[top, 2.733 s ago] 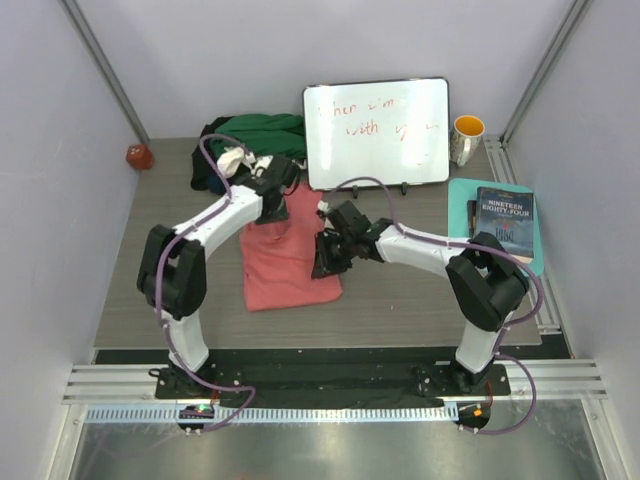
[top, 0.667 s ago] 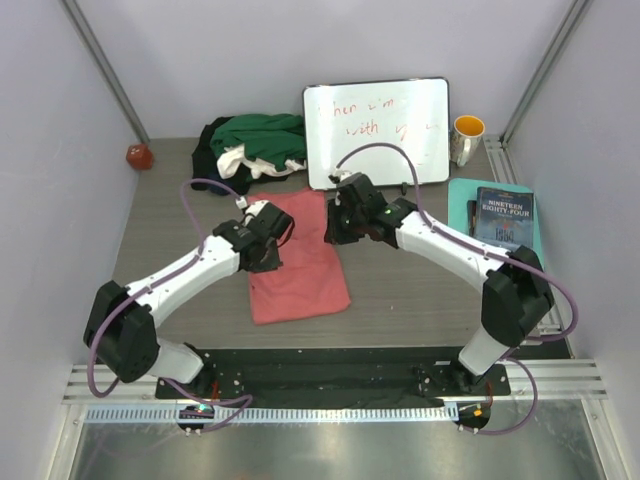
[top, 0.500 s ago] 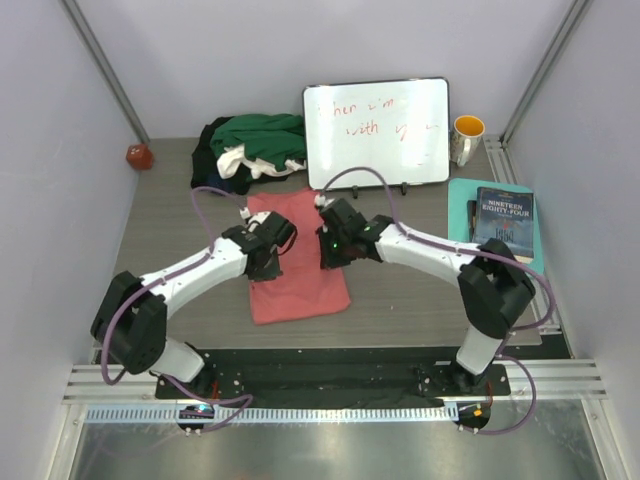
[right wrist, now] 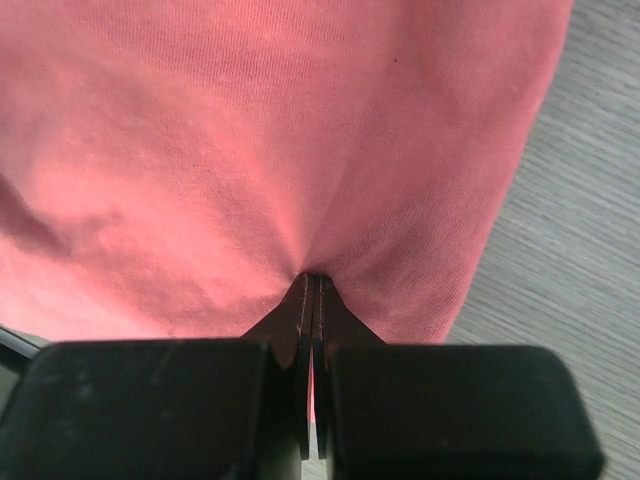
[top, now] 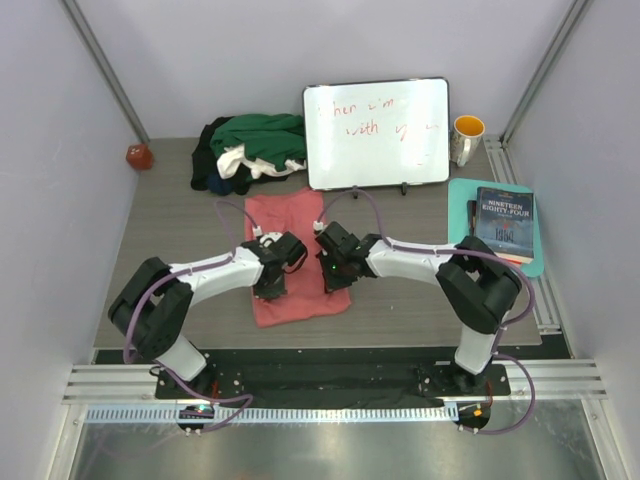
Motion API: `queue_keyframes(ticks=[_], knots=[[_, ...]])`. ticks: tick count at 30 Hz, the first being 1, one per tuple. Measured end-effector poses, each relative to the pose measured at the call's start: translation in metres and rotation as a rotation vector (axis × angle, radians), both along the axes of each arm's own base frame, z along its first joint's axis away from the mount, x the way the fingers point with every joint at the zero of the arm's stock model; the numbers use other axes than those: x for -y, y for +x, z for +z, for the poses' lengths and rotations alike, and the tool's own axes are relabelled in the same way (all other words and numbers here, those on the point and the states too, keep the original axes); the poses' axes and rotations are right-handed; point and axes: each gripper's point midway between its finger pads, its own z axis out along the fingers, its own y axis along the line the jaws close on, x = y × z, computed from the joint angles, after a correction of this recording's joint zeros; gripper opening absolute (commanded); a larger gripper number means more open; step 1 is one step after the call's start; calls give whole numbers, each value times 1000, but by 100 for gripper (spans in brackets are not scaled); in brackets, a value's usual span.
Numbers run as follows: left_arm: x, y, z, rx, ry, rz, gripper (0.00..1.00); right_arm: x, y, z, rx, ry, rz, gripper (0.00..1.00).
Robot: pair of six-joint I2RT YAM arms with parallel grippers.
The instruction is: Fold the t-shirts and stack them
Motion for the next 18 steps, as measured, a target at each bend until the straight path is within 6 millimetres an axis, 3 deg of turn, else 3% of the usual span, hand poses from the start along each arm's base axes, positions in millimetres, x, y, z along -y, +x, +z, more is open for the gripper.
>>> queue_keyframes(ticks=[3, 10, 18], knots=[[6, -8, 0, 11, 6, -38, 0, 2, -7, 1, 8, 9, -8, 1], [12, -19, -1, 25, 26, -77, 0, 7, -51, 1, -26, -17, 16, 1], [14, -40, -1, 24, 15, -112, 0, 17, -82, 2, -70, -48, 18, 3]])
